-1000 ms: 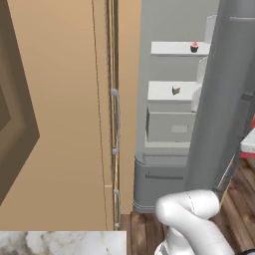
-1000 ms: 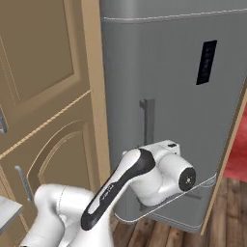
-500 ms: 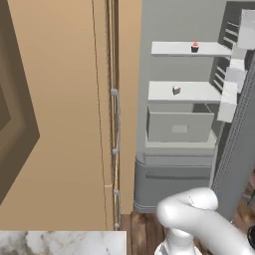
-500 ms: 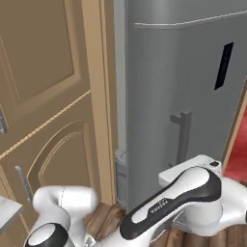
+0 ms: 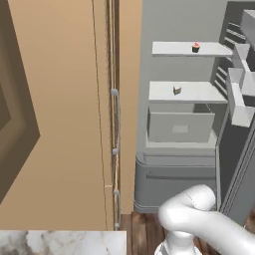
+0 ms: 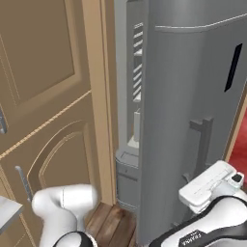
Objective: Take the cupcake and cake from the fridge and place them on the empty tray on the dining counter.
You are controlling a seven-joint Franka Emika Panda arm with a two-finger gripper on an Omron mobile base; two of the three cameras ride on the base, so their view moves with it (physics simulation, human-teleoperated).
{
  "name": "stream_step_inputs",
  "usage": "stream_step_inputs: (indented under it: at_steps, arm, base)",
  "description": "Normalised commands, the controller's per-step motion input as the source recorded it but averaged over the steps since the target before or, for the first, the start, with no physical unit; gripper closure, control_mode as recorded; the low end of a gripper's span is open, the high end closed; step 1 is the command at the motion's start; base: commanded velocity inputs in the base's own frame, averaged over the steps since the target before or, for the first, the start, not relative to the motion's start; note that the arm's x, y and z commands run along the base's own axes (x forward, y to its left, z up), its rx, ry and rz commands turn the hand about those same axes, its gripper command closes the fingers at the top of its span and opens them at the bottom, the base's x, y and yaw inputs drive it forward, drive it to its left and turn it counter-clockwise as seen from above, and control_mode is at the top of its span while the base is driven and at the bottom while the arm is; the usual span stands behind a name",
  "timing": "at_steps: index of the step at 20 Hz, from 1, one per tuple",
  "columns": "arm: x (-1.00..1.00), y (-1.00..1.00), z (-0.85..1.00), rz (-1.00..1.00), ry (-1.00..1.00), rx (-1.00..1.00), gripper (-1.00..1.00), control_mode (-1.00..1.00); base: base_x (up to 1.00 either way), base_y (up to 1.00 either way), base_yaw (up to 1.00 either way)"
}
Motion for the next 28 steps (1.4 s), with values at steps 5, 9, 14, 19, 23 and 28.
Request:
stream_step_inputs:
  at_steps: [5,9,14,19,23,28]
  arm:
    - [-0.58,1.00,0.00,-0.31,-0.19,-0.06,-1.00,-1.00]
    - [-0.95,0.57,0.00,-0.48,-0.27,0.00,-1.00,-1.00]
    - [-0.91,0.05,0.00,-0.54,-0.33,-0.01,-1.00,-1.00]
    - [-0.77,0.00,0.00,-0.56,-0.22,-0.01,-1.00,-1.00]
    - [-0.92,-0.11,0.00,-0.45,-0.02,0.00,-1.00,-1.00]
    - [-0.82,-0.30,-0.08,-0.54,-0.01,0.00,-1.00,-1.00]
  base:
    - [0.00,0.00,0.00]
    - [0.00,0.00,0.00]
    - [0.00,0.00,0.00]
    - [0.00,0.00,0.00]
    - [0.00,0.00,0.00]
    - [0.00,0.00,0.00]
